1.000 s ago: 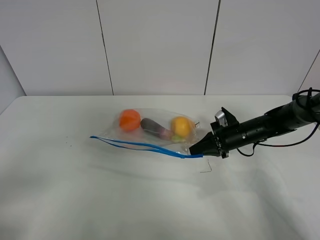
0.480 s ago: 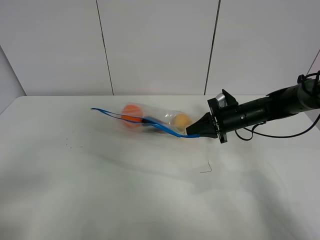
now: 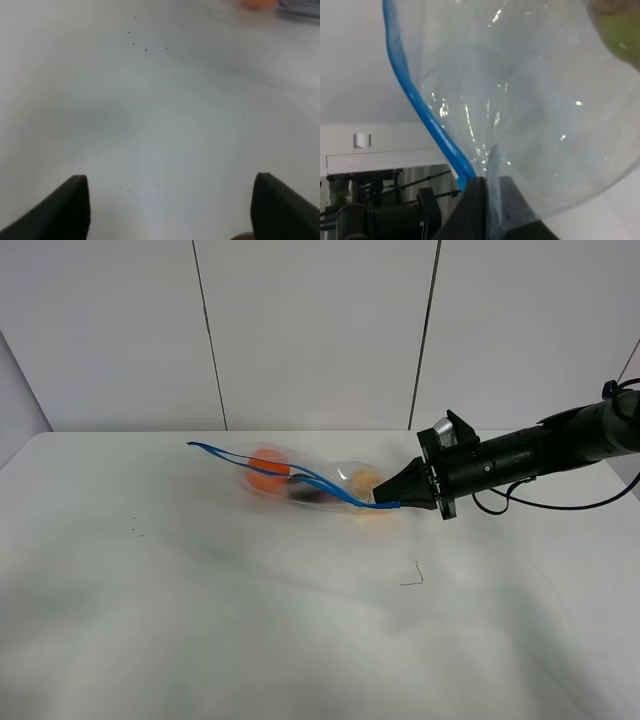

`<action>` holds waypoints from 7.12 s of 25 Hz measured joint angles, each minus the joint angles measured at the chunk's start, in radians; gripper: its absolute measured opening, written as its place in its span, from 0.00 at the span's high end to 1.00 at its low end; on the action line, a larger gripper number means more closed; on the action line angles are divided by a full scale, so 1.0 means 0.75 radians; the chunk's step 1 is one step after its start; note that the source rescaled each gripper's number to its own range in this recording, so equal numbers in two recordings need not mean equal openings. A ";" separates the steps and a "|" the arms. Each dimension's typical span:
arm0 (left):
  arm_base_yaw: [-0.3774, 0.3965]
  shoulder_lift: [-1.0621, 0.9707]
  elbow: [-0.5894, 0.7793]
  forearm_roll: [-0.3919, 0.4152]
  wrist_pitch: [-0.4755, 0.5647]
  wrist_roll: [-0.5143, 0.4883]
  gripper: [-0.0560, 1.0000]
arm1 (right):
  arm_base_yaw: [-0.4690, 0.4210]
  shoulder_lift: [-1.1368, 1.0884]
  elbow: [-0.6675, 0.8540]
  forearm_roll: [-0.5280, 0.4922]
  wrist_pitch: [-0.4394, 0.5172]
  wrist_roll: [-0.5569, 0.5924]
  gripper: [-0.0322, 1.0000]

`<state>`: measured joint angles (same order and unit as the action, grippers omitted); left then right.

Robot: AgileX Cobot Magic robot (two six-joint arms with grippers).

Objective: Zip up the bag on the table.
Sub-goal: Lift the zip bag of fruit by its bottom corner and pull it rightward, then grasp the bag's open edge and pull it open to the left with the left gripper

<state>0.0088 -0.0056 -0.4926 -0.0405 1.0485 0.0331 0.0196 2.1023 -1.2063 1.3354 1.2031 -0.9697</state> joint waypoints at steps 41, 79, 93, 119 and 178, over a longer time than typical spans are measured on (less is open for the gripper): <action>0.000 1.166 -0.712 0.044 -0.015 0.127 0.03 | 0.000 0.000 0.000 0.000 0.000 -0.010 0.97; -0.706 2.286 -0.601 -1.919 -0.853 0.609 0.06 | 0.000 -0.001 0.000 0.000 0.000 -0.011 0.97; -0.726 2.611 -0.763 -2.247 -0.813 0.770 0.06 | 0.000 -0.001 0.000 0.000 0.000 -0.011 0.97; -0.702 2.669 -0.826 -2.256 -0.786 0.789 0.33 | 0.000 -0.002 0.000 -0.018 0.000 -0.012 0.97; -0.265 2.669 -0.828 -2.227 -0.356 0.792 0.95 | 0.004 -0.002 -0.007 0.031 -0.001 -0.013 0.97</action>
<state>-0.1899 1.9964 -1.1137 -1.7109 0.7815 0.6270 0.0228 2.1004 -1.2113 1.3590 1.2021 -0.9797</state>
